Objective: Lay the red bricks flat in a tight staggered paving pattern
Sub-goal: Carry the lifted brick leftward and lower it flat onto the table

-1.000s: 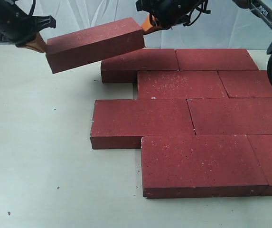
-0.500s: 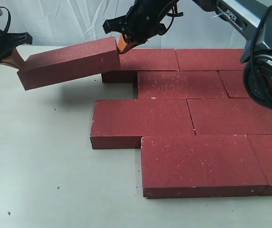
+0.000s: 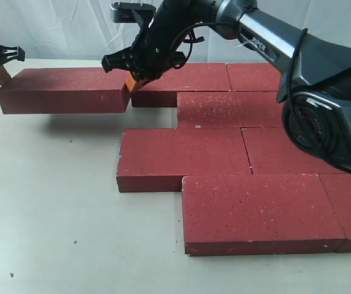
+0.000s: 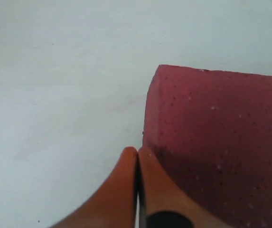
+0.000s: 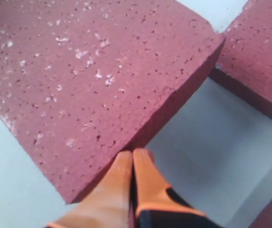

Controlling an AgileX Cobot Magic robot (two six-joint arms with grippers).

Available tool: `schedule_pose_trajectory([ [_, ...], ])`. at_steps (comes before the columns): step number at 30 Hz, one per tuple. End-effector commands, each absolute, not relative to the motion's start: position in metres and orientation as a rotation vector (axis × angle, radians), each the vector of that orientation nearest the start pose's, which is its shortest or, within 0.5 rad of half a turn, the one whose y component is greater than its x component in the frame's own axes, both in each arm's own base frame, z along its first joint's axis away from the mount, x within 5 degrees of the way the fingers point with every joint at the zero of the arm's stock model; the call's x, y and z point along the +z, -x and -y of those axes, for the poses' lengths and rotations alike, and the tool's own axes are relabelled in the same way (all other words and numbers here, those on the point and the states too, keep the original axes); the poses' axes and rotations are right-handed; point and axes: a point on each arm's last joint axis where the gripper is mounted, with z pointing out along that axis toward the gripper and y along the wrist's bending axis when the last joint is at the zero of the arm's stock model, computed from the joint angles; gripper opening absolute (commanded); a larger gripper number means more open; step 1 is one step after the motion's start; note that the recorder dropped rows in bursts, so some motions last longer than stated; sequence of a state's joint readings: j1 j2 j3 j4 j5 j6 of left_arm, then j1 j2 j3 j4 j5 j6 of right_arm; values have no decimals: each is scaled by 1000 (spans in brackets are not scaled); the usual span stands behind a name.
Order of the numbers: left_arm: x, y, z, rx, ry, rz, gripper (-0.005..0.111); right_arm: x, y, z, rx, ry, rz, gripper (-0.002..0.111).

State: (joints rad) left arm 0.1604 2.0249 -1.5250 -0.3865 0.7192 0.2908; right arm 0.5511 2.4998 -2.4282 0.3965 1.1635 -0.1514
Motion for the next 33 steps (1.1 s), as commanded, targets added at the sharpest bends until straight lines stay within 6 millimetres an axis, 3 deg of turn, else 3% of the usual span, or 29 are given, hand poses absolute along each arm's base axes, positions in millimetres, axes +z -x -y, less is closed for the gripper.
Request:
schedule_pose_trajectory([
  [1, 182, -438, -54, -296, 179, -2665, 0, 192, -443, -318, 703, 767, -2623, -1],
  [7, 166, -440, -62, -265, 195, -2681, 0, 179, -442, -322, 767, 745, -2650, -1],
  [17, 161, -444, -65, -237, 205, -2652, 0, 161, -444, -324, 772, 713, -2689, -1],
  [27, 154, -443, -67, -240, 201, -2681, 0, 159, -447, -318, 703, 582, -2753, -1],
  [33, 154, -441, -76, -231, 222, -2687, 0, 179, -445, -313, 659, 597, -2742, -1],
])
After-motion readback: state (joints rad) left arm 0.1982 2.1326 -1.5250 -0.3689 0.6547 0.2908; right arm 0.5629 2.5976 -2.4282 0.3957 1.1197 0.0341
